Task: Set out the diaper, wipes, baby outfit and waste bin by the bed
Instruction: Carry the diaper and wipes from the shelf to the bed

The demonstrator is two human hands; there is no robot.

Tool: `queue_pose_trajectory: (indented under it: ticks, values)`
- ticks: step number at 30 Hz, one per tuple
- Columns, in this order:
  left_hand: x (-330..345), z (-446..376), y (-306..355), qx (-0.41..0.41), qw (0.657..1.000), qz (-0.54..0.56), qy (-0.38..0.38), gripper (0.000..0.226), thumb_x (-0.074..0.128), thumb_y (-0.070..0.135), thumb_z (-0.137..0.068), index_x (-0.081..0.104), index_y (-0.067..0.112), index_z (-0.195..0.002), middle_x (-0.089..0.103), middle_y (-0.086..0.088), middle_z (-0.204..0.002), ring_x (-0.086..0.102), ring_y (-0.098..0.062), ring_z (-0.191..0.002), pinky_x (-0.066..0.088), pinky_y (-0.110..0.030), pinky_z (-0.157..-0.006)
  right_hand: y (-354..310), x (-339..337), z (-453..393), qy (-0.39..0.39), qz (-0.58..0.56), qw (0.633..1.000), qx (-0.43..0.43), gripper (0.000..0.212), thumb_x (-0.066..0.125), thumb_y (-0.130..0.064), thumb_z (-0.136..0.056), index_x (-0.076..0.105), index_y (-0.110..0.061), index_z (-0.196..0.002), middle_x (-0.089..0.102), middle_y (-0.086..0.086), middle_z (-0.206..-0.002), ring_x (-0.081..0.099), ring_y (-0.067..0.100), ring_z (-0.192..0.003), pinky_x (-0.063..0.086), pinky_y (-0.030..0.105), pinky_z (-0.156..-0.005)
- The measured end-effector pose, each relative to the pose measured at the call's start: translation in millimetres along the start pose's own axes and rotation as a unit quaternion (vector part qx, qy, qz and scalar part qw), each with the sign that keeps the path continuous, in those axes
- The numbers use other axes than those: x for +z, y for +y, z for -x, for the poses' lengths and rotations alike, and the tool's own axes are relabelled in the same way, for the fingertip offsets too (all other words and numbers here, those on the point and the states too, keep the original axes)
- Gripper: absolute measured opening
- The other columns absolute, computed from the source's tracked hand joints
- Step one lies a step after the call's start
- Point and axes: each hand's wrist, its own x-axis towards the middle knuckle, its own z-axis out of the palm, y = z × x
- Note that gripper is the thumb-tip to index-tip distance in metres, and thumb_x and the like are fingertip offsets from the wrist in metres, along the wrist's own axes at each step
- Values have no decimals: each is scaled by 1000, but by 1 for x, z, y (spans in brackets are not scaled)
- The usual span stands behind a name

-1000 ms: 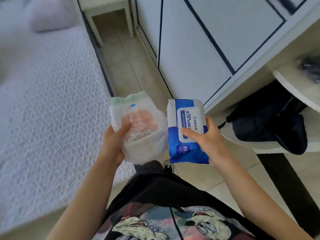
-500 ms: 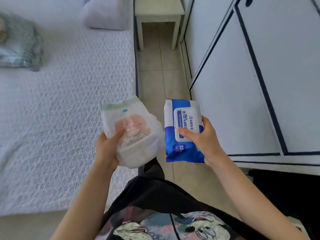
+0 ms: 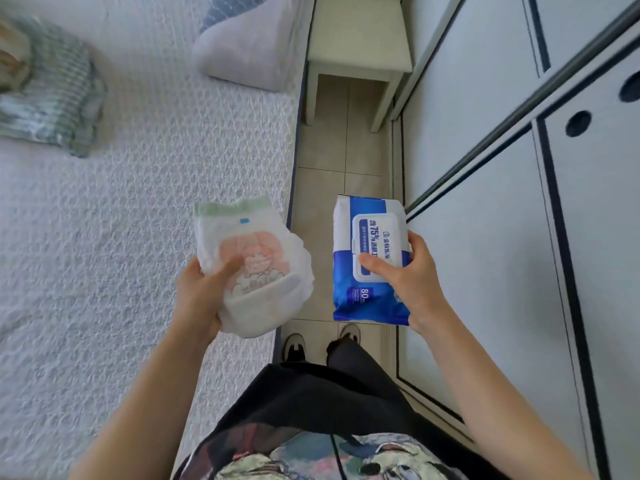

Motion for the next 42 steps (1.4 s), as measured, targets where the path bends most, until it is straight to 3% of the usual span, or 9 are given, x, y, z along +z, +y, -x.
queue_pose_trajectory:
  ticks: [3,6,13,19,22,26,32,36,42]
  values:
    - [21,-18,11,0,1000,10,16,20,76,13,-80,66,18,-97,75,-2,-89,75,-17,-72,58,-29,-53,-17,-3,-42,-6,1,1000,7,65,81,-29,-71,45,-23,-124,62,-10,-103,64,8,-88,51,12,-53]
    - [48,-37,24,-6,999,23,45,19,76,13,-81,65,19,-95,74,-2,-89,74,-15,-69,57,-27,-50,-36,-3,-89,-28,21,999,4,65,82,-32,-69,46,-24,-123,63,-6,-106,65,9,-91,56,23,-66]
    - [111,-75,49,-22,985,108,131,34,79,14,-77,65,10,-108,74,-12,-100,74,-30,-85,60,-44,-68,-95,0,-193,-141,82,986,-26,67,85,-30,-67,45,-26,-120,64,-9,-104,65,9,-94,58,31,-78]
    - [146,-97,69,-29,968,171,181,37,78,12,-78,65,10,-113,75,-9,-99,74,-27,-85,60,-43,-69,-134,16,-258,-217,135,966,-41,73,85,-30,-67,42,-24,-126,64,-6,-109,65,10,-96,58,31,-79]
    - [143,-109,77,-34,956,196,213,40,78,13,-77,65,12,-114,75,-10,-102,74,-28,-86,60,-44,-71,-150,33,-278,-243,147,958,-41,73,86,-30,-67,42,-24,-126,64,-6,-110,66,11,-96,59,33,-78]
    - [131,-126,87,-31,939,228,256,36,77,13,-79,64,11,-112,74,-7,-97,74,-23,-81,58,-33,-59,-166,67,-299,-280,160,946,-41,76,87,-30,-65,43,-22,-127,64,-5,-111,67,13,-97,59,36,-80]
    - [98,-153,93,-50,918,273,283,33,77,11,-78,65,10,-109,74,-13,-99,73,-29,-83,58,-36,-62,-184,128,-315,-319,194,926,-58,74,87,-29,-65,44,-23,-125,64,-4,-112,66,14,-99,58,38,-84]
    - [72,-166,97,-56,904,291,307,36,77,12,-78,65,10,-113,74,-10,-97,74,-24,-77,57,-33,-57,-191,169,-321,-346,229,908,-67,78,87,-28,-64,42,-22,-128,63,-3,-114,65,13,-101,57,40,-87]
    - [37,-188,93,-65,878,324,346,36,76,8,-79,64,10,-113,73,-12,-100,72,-29,-85,57,-40,-70,-194,225,-330,-381,275,879,-86,81,88,-33,-60,40,-30,-125,62,-5,-115,64,11,-102,56,42,-88]
